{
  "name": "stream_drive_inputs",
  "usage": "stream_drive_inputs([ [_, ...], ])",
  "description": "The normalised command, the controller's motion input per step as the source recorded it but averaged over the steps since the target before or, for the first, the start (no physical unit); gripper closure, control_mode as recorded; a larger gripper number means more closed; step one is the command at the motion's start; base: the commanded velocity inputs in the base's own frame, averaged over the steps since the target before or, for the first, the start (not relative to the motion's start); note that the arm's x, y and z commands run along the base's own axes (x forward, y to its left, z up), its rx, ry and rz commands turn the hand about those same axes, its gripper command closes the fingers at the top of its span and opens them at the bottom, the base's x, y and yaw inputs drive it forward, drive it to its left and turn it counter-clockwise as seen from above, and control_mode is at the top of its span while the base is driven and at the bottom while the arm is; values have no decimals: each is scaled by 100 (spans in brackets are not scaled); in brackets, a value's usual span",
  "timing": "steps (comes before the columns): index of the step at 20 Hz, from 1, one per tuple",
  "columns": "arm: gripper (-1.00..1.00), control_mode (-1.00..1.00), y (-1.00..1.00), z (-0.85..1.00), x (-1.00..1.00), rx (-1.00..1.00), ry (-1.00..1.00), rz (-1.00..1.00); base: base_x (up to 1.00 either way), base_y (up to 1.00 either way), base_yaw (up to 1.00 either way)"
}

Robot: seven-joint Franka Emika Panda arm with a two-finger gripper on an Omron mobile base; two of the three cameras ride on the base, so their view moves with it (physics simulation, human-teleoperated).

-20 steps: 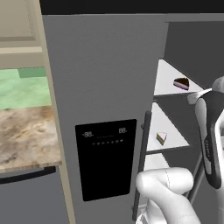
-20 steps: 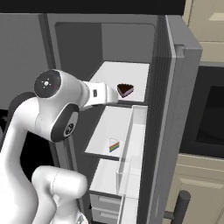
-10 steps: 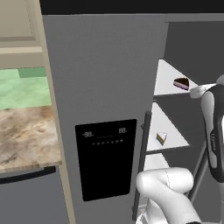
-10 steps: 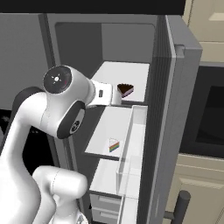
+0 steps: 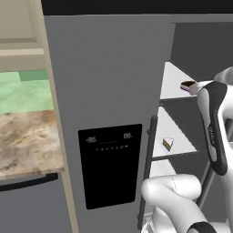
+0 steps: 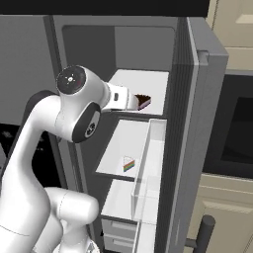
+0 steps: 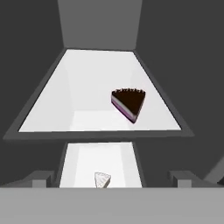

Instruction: Take the cakes from the fridge and place them on the empty tray on the dining counter.

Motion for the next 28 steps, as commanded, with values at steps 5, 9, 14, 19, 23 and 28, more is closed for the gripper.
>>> stream_drive_inputs([
  [5,-100,-100,0,-1,35,0,-1,0,0,0,0],
  [9,-100,-100,0,-11,35,0,0,0,0,0,0],
  [14,-100,-100,-4,-11,28,0,0,1,0,0,0],
  [19,-100,-100,-14,-8,20,0,0,3,0,0,0],
  [23,-100,-100,-23,-1,15,0,0,3,0,0,0],
  [28,-100,-100,-11,0,23,0,0,1,0,0,0],
])
